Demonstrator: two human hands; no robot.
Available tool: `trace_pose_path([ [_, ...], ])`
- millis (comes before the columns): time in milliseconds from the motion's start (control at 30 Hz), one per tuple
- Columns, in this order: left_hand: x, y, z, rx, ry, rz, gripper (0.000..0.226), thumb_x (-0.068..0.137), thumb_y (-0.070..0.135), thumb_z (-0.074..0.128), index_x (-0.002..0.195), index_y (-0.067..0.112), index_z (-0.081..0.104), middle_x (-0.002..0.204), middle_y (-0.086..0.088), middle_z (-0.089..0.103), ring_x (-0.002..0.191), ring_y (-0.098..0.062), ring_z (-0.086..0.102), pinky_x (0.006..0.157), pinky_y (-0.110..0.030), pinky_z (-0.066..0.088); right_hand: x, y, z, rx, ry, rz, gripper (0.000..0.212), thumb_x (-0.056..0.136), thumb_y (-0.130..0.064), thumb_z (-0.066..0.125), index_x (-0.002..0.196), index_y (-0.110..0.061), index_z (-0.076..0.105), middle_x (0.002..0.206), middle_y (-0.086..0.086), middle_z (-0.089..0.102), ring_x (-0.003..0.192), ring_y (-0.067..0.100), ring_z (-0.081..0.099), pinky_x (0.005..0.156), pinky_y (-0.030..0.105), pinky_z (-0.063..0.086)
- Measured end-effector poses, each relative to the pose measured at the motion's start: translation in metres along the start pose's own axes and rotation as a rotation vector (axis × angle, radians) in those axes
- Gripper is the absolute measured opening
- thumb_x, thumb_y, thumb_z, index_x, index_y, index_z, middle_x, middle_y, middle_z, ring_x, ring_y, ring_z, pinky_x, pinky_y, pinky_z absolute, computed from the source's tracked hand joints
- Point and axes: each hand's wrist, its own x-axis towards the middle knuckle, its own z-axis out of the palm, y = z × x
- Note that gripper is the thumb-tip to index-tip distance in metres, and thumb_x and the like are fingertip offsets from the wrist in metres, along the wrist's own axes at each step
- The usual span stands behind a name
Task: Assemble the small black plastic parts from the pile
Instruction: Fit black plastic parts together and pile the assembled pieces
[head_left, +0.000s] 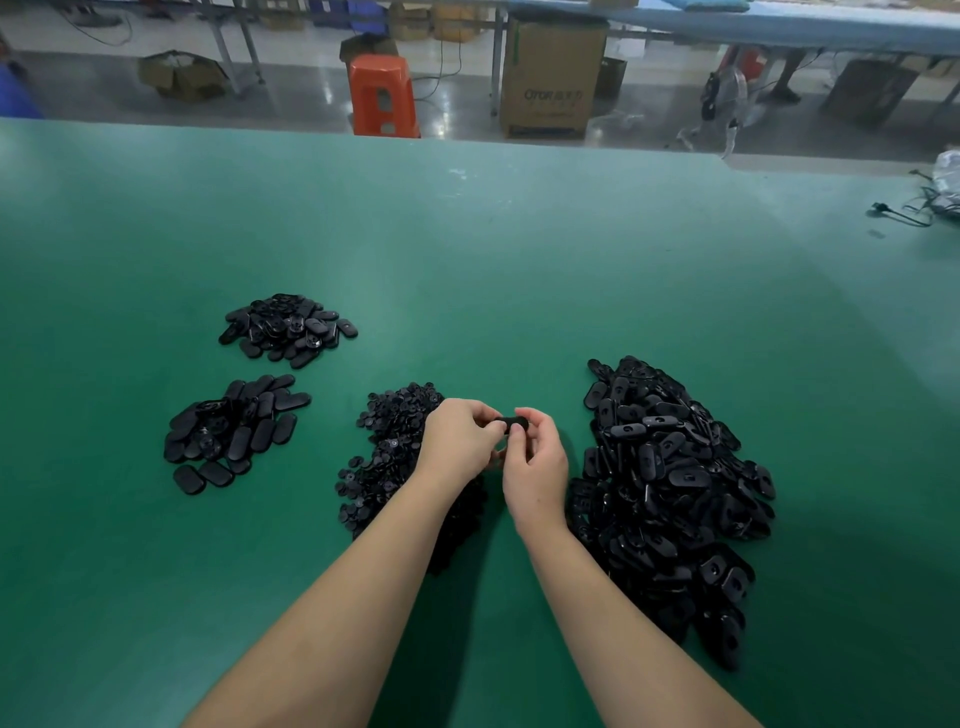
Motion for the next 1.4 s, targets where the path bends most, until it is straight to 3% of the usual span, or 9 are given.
trace_pose_path([
  [233,-0.002,0.000,-0.001,-0.009,0.002,-0.042,0.010,0.088,0.012,0.069,0.079,0.016,0.072,0.058,0.003,0.069,0.043,-0.007,0.064,0.049,-0.015,0.051,0.000,0.003,0.001,-0.022,-0.008,-0.008,0.015,0.100,-0.015,0.054,0.106,-0.027,0.061,0.094,-0.003,0.069,0.086,0.017,0.065,0.076,0.030,0.052],
  [567,-0.001,0.002,0.004,0.047,0.023,-0.038,0.007,0.084,0.017,0.071,0.077,0.013,0.071,0.067,-0.003,0.073,0.063,-0.019,0.072,0.068,-0.032,0.061,0.002,0.003,0.000,-0.034,-0.009,0.005,0.014,0.101,-0.015,0.053,0.109,-0.022,0.061,0.099,-0.003,0.068,0.091,0.015,0.064,0.081,0.035,0.054],
  [733,-0.002,0.004,0.007,0.093,0.058,-0.015,0.010,0.084,0.023,0.072,0.078,0.015,0.070,0.071,0.002,0.070,0.067,-0.013,0.063,0.062,-0.023,0.045,0.001,0.003,-0.001,-0.040,-0.002,0.002,0.014,0.100,-0.015,0.054,0.111,-0.020,0.061,0.097,-0.004,0.067,0.090,0.016,0.064,0.081,0.035,0.053],
  [833,-0.003,0.003,0.008,0.094,0.063,0.000,0.008,0.086,0.021,0.071,0.083,0.014,0.073,0.076,0.001,0.072,0.071,-0.014,0.064,0.064,-0.023,0.044,0.002,0.003,-0.001,-0.033,0.003,0.000,0.012,0.100,-0.016,0.055,0.110,-0.020,0.061,0.096,-0.005,0.067,0.089,0.015,0.064,0.080,0.036,0.053],
  [967,-0.003,-0.001,0.002,0.086,0.026,0.034,0.010,0.090,0.016,0.066,0.086,0.013,0.074,0.072,0.001,0.073,0.066,-0.014,0.070,0.066,-0.023,0.054,0.001,0.003,0.000,-0.024,0.003,-0.011,0.008,0.099,-0.020,0.058,0.106,-0.024,0.059,0.092,-0.005,0.065,0.086,0.015,0.063,0.076,0.035,0.053],
  [1100,-0.003,-0.003,-0.002,0.085,0.004,0.065,0.014,0.094,0.012,0.061,0.089,0.014,0.074,0.062,0.006,0.068,0.046,-0.004,0.065,0.056,-0.015,0.054,0.000,0.004,0.000,-0.020,-0.003,-0.023,0.005,0.100,-0.022,0.059,0.103,-0.026,0.058,0.090,-0.006,0.065,0.083,0.014,0.062,0.073,0.030,0.050],
  [1167,-0.004,-0.004,-0.003,0.087,0.001,0.070,0.015,0.094,0.012,0.060,0.091,0.014,0.074,0.062,0.006,0.068,0.045,-0.005,0.065,0.061,-0.021,0.058,0.000,0.004,0.000,-0.032,-0.012,-0.031,0.005,0.100,-0.020,0.059,0.102,-0.025,0.057,0.091,-0.006,0.065,0.084,0.012,0.062,0.072,0.028,0.049],
  [1333,-0.004,-0.006,-0.004,0.103,-0.001,0.071,0.014,0.094,0.013,0.060,0.090,0.015,0.073,0.057,0.003,0.067,0.041,-0.005,0.061,0.054,-0.015,0.053,0.000,0.004,-0.001,-0.057,-0.042,-0.045,0.003,0.100,-0.019,0.058,0.102,-0.021,0.058,0.093,-0.005,0.067,0.086,0.014,0.063,0.076,0.031,0.052],
  [1400,-0.004,-0.007,-0.003,0.106,0.006,0.079,0.012,0.093,0.015,0.062,0.092,0.014,0.073,0.058,0.004,0.067,0.041,-0.007,0.061,0.058,-0.019,0.055,0.001,0.003,-0.001,-0.059,-0.047,-0.055,0.005,0.100,-0.017,0.057,0.102,-0.021,0.059,0.095,-0.004,0.067,0.088,0.015,0.063,0.078,0.032,0.051],
])
